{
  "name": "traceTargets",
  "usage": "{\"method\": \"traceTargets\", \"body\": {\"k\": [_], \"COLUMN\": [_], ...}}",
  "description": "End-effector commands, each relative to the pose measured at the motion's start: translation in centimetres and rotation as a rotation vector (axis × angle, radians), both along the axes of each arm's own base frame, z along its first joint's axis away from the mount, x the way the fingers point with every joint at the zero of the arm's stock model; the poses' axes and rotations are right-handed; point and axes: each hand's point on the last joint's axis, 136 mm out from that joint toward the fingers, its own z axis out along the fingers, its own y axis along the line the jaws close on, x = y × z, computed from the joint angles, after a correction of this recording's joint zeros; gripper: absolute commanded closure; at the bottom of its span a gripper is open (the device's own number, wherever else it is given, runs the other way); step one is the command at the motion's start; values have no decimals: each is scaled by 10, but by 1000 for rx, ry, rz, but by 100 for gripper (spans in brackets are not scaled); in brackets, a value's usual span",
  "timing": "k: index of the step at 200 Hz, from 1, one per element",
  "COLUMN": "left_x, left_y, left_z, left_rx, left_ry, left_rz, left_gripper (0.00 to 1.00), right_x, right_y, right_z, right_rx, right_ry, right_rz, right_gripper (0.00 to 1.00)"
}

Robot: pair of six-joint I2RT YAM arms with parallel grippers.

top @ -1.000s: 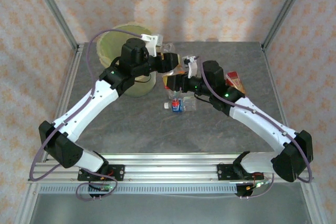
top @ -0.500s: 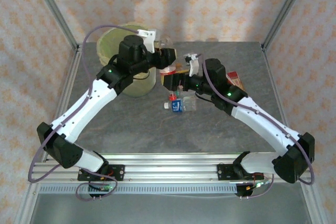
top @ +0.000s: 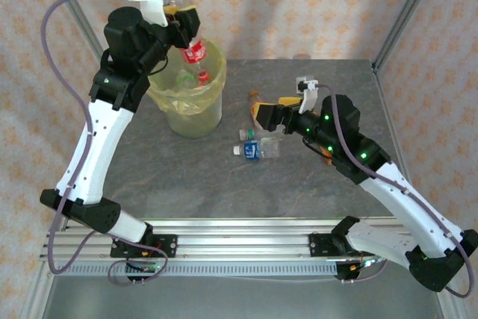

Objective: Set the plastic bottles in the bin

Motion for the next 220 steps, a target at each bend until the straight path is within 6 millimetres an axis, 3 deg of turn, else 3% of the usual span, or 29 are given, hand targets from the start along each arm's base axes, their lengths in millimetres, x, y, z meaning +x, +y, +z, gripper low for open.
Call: {"method": "traceTargets", "body": {"k": [1,48,87,160,220], "left_x": [19,55,77,106,115], "left_y": [28,75,91,83,66], "left_z": [-5,-26,-53,-109,-154], "left_rx": [147,238,317,446,539], "left_ry": [-2,41,74,98,134], "left_rz": [118,240,279,226,104], "left_gripper": [73,73,72,69,59], "right_x": [5,9,11,14,14], "right_y": [-9,-9,-9,-6,-7], "right_z": [-17,-27,-32,-37,-37], "right_rx": [-47,-54,-56,-67,-73], "right_ry": [30,53,61,68,62], "right_rz": [-63,-78,-85,-80,-84], "right_gripper": [1,1,1,1,1]}}
